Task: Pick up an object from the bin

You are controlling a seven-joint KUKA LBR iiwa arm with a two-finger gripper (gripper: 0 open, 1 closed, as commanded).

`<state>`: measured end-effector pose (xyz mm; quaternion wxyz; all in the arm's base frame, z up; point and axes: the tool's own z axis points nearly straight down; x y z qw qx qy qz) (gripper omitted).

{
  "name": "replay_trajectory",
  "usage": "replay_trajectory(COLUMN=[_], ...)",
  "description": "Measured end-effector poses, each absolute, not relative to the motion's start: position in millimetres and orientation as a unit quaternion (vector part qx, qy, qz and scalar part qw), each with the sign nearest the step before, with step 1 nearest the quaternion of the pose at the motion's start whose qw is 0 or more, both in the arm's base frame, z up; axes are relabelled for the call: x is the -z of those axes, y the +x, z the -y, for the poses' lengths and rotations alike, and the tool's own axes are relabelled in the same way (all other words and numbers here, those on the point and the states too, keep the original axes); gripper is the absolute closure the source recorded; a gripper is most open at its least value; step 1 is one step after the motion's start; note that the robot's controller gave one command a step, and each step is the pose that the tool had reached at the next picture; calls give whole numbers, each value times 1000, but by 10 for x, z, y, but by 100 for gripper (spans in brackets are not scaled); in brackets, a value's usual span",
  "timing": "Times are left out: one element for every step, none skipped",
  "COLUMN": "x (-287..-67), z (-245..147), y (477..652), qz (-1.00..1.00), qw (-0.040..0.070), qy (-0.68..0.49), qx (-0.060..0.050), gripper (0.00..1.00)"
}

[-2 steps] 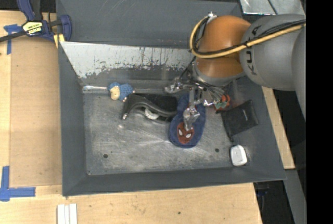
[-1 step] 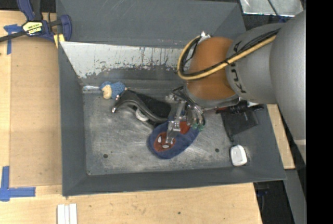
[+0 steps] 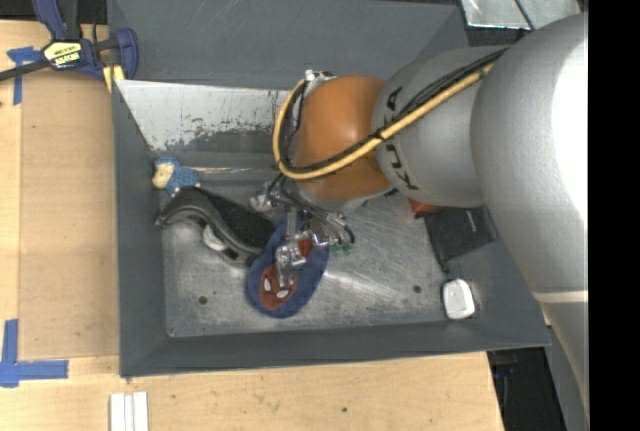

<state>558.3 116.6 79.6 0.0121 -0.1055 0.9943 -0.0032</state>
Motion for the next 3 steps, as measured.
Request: replay_trajectory(x=[-807,-1298,-1801], z=[-1173,-1147,-1144], y=[5575,5580,5600], qz=[-994,-994,-994], qw=[12,0,4], qy=[-108,-107,-106], qx=[4,2,0], gripper=[100,100,100])
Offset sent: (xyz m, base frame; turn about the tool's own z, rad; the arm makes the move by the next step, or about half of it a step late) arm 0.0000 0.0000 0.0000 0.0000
